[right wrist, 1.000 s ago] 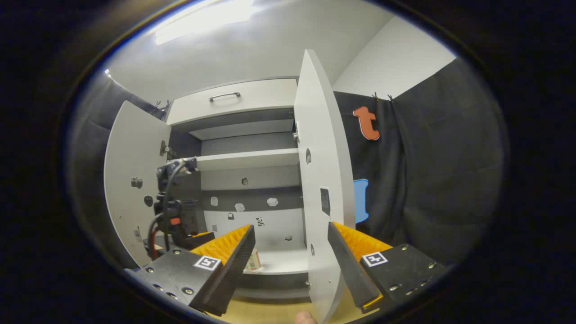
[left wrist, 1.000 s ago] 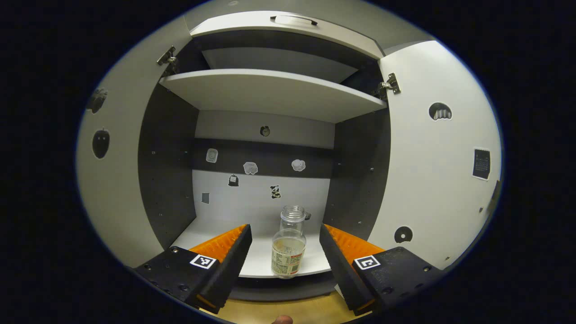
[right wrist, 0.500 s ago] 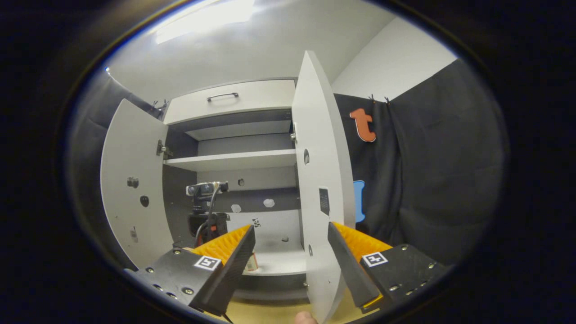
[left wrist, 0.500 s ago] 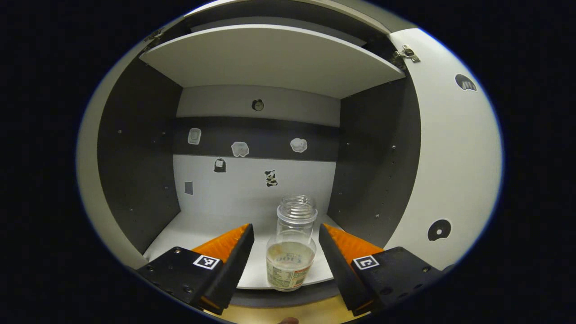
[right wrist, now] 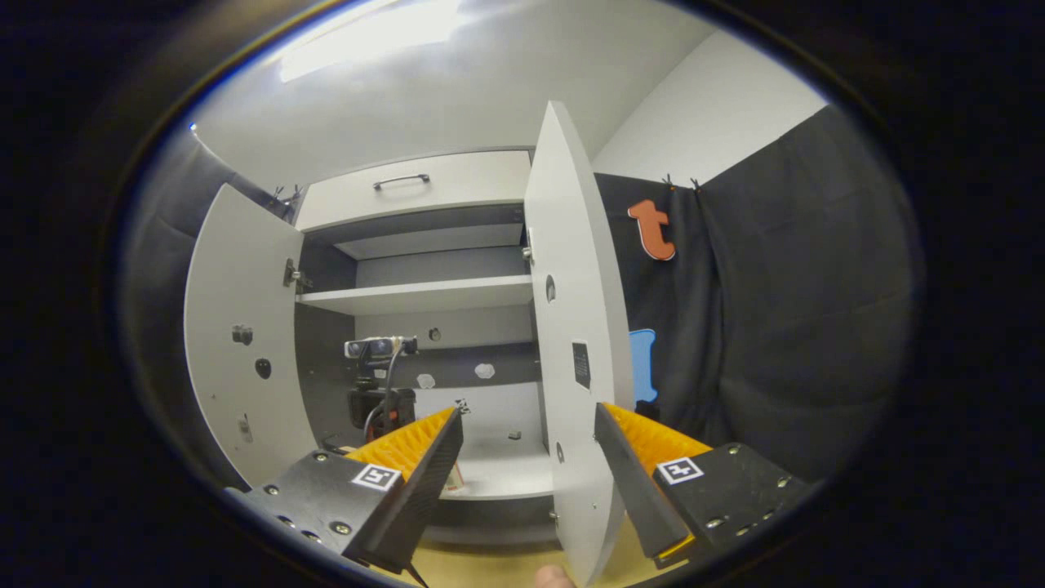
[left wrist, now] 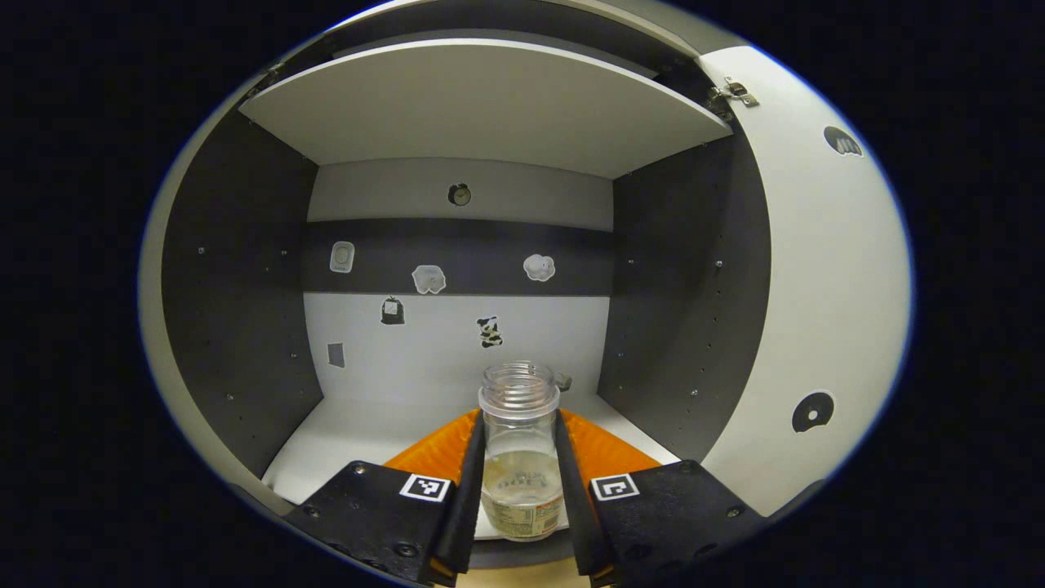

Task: Grasp the bottle in the cabinet with the left hand and place it on the coaster, then close the right door with the right hand and the left door with the left hand.

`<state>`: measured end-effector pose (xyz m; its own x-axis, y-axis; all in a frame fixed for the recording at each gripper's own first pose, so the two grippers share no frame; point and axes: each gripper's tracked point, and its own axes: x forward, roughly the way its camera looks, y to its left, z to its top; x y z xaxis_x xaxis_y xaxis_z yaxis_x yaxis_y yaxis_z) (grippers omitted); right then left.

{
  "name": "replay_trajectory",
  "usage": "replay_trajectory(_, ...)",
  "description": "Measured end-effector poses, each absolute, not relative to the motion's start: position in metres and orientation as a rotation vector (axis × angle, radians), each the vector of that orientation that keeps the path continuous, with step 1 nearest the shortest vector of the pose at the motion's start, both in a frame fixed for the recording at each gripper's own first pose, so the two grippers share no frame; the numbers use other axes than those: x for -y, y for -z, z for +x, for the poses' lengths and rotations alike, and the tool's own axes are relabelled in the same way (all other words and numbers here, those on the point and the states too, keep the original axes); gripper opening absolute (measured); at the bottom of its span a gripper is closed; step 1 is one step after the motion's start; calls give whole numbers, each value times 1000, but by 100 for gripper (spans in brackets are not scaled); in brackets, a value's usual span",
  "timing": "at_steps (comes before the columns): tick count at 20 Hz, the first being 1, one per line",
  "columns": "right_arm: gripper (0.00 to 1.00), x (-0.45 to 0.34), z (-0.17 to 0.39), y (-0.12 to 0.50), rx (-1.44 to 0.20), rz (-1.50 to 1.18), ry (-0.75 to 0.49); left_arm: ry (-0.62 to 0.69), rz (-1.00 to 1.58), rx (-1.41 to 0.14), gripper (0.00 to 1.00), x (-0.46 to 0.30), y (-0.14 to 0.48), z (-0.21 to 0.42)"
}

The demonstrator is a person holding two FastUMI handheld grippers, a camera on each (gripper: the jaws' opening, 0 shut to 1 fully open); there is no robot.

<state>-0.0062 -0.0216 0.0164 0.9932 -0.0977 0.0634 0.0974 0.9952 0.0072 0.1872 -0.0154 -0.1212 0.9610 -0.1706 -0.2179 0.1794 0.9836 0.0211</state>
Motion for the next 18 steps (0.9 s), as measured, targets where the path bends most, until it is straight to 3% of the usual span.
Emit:
replay_trajectory(8, 98, 26, -23, -20, 69, -2, 107, 256, 35, -181, 46, 26, 99, 124)
replay_trajectory(9, 93, 27, -26, -20, 69, -5, 110, 267, 41, -175, 48, 29, 97, 114)
replay_trajectory(10, 98, 28, -28, -21, 69, -5, 112, 277, 43, -171, 51, 30, 95, 106)
replay_trajectory(18, 98, 43, -44, -27, 73, -15, 140, 335, 17, -200, 46, 32, 125, 43)
